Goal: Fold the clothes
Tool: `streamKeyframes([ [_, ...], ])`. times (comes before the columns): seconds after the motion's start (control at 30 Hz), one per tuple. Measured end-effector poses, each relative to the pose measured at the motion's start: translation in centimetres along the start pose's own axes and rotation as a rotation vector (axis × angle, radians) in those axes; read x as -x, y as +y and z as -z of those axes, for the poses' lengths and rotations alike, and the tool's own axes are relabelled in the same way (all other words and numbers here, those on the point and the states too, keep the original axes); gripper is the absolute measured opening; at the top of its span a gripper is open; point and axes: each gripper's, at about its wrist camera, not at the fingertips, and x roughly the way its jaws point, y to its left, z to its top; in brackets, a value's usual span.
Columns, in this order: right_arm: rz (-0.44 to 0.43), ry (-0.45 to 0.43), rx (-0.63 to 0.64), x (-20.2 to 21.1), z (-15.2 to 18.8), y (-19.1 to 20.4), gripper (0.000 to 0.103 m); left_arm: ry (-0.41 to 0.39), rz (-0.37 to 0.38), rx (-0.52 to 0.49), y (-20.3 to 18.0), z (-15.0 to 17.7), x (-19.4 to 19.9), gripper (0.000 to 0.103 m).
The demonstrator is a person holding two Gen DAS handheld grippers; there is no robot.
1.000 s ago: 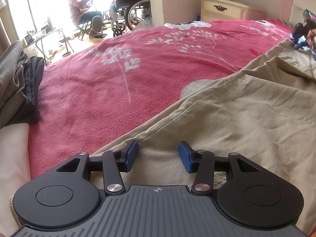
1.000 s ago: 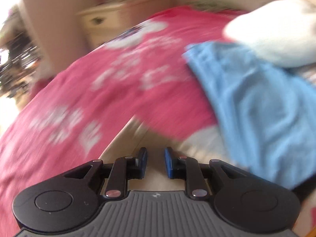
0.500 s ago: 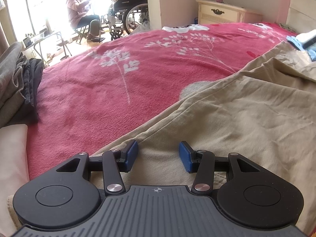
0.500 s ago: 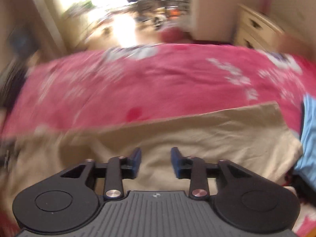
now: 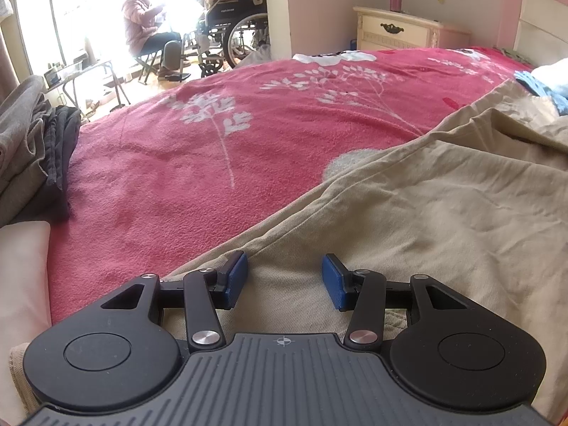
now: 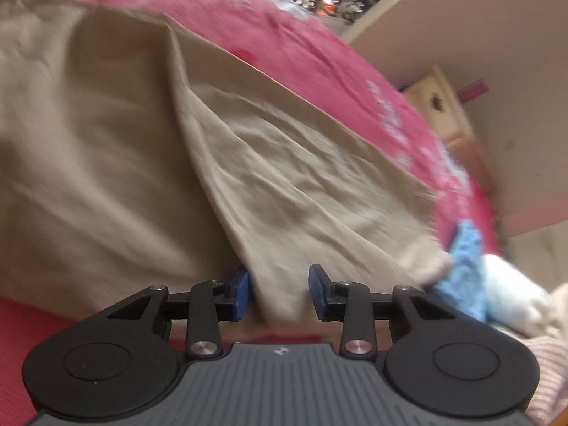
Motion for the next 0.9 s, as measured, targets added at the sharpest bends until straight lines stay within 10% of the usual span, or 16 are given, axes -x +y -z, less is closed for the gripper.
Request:
streamKeyframes([
  [0.17,0.107,-0.013,-0.022,0.0,1.6,-1.5,0.035,-0.003,-0.002,-0.002,0.0,0.1,0.1,0.047],
  [0.33,0.169,-0.093,-0.002,0.9,0.4,-2.4,0.003,-0.005,-0.004,-0.004,-0.1,0.1,0.1,0.047],
  [0.9,0.179,-0.110,0.173,-5.1,-8.9,-7.5,0.001,-0.006,-0.007,-0.009,-0.1,0.1,0.1,0.047],
])
